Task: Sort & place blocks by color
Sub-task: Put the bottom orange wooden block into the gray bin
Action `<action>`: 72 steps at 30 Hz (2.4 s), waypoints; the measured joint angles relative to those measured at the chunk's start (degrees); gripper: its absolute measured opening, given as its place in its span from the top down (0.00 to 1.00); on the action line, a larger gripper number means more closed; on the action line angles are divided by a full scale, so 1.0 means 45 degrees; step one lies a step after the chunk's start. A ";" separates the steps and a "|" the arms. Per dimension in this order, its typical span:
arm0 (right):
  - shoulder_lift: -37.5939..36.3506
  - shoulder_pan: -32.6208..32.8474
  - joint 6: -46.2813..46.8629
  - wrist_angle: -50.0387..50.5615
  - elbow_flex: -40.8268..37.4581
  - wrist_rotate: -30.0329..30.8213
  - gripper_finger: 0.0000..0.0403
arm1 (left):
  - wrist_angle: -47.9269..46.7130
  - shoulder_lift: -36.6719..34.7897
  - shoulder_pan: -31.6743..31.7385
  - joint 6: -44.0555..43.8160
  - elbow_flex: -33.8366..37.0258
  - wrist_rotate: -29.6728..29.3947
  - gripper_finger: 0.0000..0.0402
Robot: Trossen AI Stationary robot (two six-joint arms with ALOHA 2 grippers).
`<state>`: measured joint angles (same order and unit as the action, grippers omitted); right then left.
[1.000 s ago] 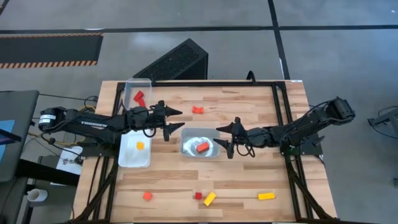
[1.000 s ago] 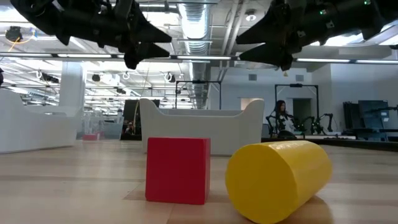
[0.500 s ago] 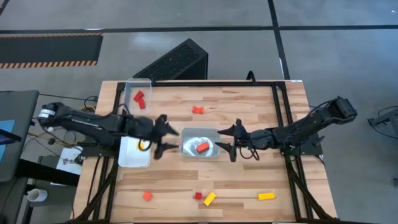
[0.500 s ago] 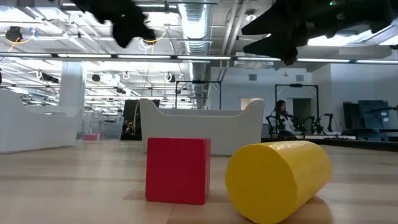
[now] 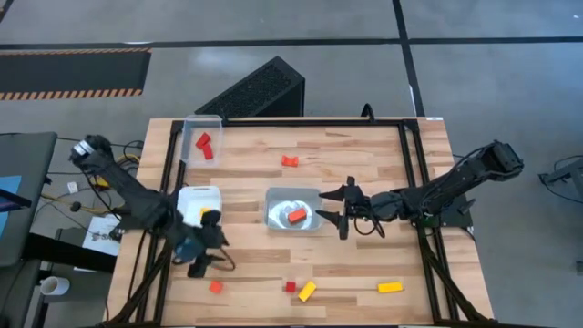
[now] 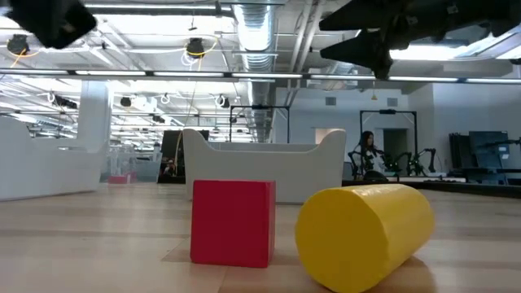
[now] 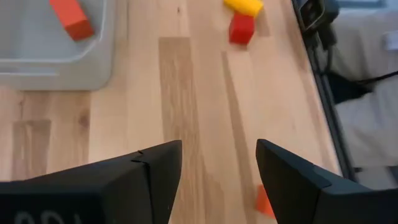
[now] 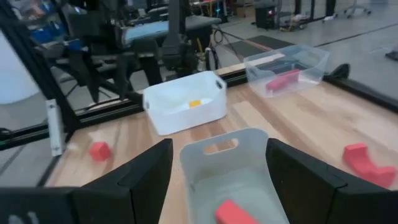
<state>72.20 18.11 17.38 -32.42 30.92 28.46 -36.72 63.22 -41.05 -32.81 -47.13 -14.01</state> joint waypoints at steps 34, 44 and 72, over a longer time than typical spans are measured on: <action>0.0019 0.1739 0.0473 -0.0845 0.0010 0.0367 0.30 | -0.1418 0.7228 -0.2787 -0.1537 -0.2729 0.1349 0.22; 0.0029 0.1816 0.0472 -0.0777 0.0010 0.0359 0.30 | 0.1464 0.7223 -0.2630 -0.1656 -0.0872 0.2375 0.26; 0.0029 0.1856 0.0365 -0.1039 0.0010 0.0391 0.30 | 0.5968 0.2838 0.2921 0.7301 0.0046 -0.2029 0.76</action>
<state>72.34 26.46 19.03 -37.10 30.96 30.22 -9.86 75.99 -27.90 0.05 -46.92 -23.14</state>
